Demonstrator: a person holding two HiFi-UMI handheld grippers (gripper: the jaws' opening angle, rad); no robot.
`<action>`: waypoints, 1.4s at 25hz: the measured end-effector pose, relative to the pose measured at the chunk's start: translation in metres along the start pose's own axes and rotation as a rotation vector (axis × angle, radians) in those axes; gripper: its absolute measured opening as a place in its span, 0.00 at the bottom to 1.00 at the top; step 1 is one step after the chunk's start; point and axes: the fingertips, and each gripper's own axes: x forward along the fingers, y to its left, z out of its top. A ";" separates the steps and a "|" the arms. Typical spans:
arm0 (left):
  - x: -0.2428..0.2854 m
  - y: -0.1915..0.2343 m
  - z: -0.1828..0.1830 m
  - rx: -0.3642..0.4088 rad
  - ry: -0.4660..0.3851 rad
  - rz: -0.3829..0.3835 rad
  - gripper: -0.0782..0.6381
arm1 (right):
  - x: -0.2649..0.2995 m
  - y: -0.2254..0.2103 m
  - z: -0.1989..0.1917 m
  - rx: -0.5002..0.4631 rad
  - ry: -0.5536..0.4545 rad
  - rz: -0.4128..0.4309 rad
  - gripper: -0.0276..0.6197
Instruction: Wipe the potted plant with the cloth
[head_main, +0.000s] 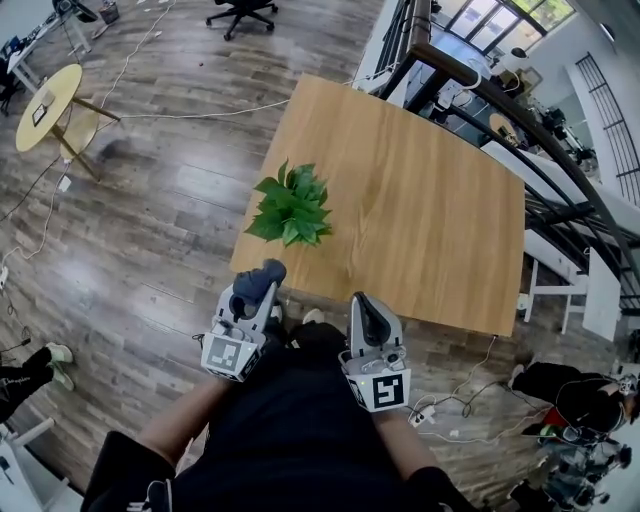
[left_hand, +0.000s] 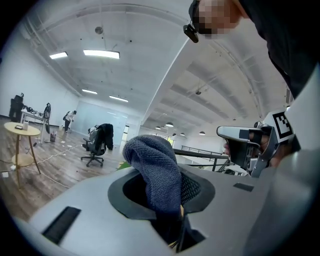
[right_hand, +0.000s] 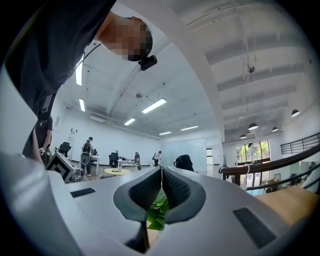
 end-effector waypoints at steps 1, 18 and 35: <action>0.004 0.004 -0.002 -0.002 0.005 0.009 0.27 | 0.004 -0.004 -0.002 0.013 0.000 0.000 0.07; 0.038 0.097 -0.103 -0.124 0.168 0.201 0.27 | 0.053 -0.074 -0.158 -0.058 0.333 0.118 0.30; 0.153 0.163 -0.183 -0.318 0.265 0.022 0.27 | 0.140 -0.067 -0.321 -0.063 0.531 0.542 0.44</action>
